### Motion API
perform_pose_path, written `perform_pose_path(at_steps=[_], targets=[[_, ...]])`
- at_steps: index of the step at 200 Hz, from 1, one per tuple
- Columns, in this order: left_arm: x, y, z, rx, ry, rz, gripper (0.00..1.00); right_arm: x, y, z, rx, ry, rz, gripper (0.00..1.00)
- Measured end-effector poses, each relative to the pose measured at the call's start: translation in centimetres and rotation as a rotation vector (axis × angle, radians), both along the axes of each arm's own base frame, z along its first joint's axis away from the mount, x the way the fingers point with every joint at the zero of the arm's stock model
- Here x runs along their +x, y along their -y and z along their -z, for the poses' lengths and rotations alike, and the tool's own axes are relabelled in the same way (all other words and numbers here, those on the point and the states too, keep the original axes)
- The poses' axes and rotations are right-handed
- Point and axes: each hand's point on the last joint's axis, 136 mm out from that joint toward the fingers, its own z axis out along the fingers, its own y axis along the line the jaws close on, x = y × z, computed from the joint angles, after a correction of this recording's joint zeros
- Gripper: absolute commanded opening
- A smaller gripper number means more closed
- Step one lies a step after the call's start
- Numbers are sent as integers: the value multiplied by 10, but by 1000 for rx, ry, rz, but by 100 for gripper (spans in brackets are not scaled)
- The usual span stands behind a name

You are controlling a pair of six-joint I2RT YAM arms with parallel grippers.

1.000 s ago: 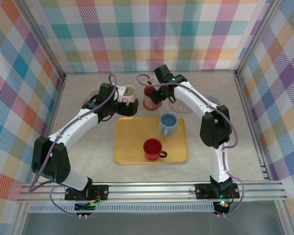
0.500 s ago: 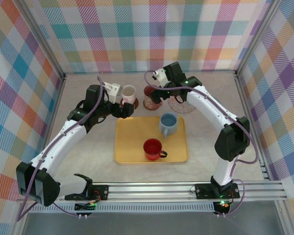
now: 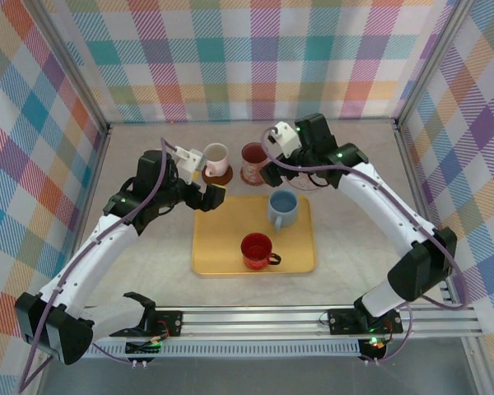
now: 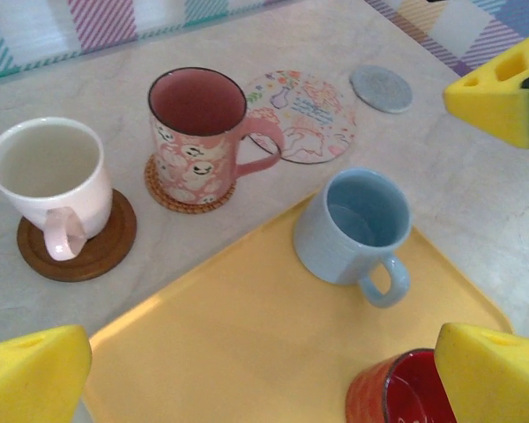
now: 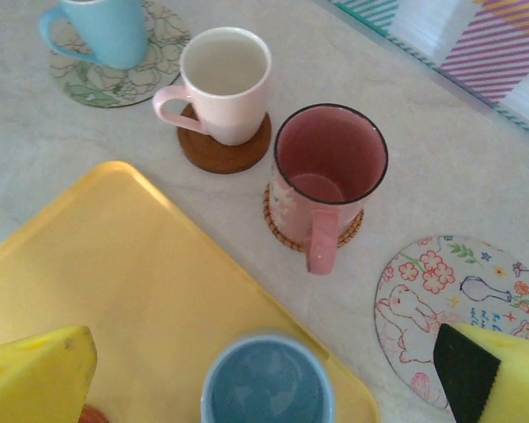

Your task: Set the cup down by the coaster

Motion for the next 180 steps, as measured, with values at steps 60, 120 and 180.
perform_pose_path(at_steps=[60,120,180], targets=[[-23,8,7,18,9,71,100,-59,17,15,9,-35,-109,99],[-47,3,21,35,9,93,100,-120,30,53,1,-71,-270,99],[-64,-4,39,46,2,96,100,-167,22,67,4,-59,-486,99]])
